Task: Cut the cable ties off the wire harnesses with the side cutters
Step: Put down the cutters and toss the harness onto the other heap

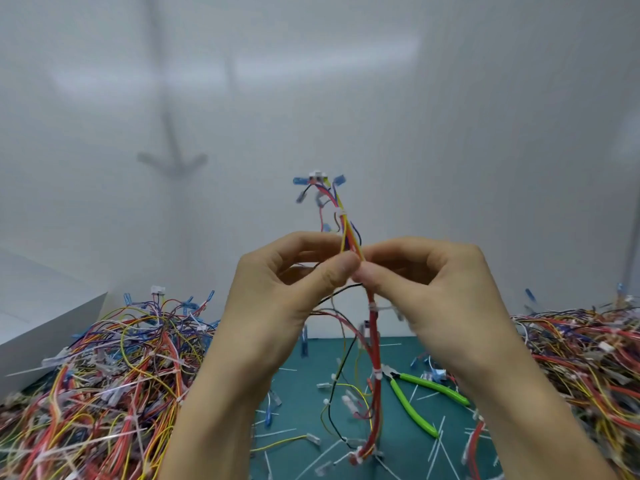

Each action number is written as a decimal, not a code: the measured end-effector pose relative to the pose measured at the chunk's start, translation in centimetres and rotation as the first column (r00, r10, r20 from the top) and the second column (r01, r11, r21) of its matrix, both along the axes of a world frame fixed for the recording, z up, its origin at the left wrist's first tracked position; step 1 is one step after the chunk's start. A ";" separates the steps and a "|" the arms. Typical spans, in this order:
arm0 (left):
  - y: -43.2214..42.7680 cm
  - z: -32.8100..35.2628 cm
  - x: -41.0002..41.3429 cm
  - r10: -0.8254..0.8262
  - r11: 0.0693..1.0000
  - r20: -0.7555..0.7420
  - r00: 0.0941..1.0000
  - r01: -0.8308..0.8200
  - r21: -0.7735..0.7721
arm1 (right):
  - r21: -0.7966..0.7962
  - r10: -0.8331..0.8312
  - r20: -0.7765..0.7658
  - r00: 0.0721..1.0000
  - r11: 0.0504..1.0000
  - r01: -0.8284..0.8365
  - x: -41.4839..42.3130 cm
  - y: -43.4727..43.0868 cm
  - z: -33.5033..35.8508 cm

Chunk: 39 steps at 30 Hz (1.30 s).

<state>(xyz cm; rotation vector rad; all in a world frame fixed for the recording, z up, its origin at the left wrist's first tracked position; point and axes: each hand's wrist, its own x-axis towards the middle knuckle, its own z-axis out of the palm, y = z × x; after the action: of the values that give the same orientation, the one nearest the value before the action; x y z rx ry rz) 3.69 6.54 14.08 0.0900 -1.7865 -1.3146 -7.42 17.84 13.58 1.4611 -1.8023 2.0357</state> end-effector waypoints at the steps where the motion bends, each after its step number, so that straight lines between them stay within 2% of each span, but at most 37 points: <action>1: -0.1 0.0 0.3 -0.008 1.000 0.044 0.999 0.010 -0.030 | -0.029 -0.008 0.029 1.000 1.000 0.008 -0.2 0.1 0.1; 5: -1.0 -0.4 1.2 -0.012 0.995 0.268 0.963 0.039 -0.094 | -0.138 0.008 0.162 0.987 0.990 0.015 -0.7 0.4 0.3; 7: -1.3 -0.5 1.5 -0.028 0.996 0.305 0.952 0.053 -0.072 | -0.171 0.018 0.228 0.974 0.985 0.022 -0.8 0.4 0.3; 12: -1.7 -0.5 1.9 -0.075 0.995 0.201 0.977 0.061 0.078 | -0.215 0.114 0.361 0.926 0.976 -0.036 -1.0 0.4 0.2; 17: -1.9 -0.2 2.2 -0.045 0.980 0.086 0.995 0.027 0.196 | -0.218 0.148 0.391 0.908 0.974 -0.065 -0.9 0.2 0.2; 24: -1.8 0.1 2.2 0.012 0.984 0.073 0.997 -0.025 0.177 | -0.243 0.193 0.429 0.883 0.965 -0.093 -0.7 0.2 0.2; 39: -1.1 -0.2 1.0 -0.011 0.986 0.006 1.000 0.010 0.166 | -0.239 0.201 0.424 0.883 0.965 -0.105 -1.0 1.1 0.5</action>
<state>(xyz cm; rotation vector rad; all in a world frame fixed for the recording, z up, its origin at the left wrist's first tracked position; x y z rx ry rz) 4.66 5.48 13.92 0.1776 -1.6821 -1.4707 -8.46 18.96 14.06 1.1810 -1.5635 2.7305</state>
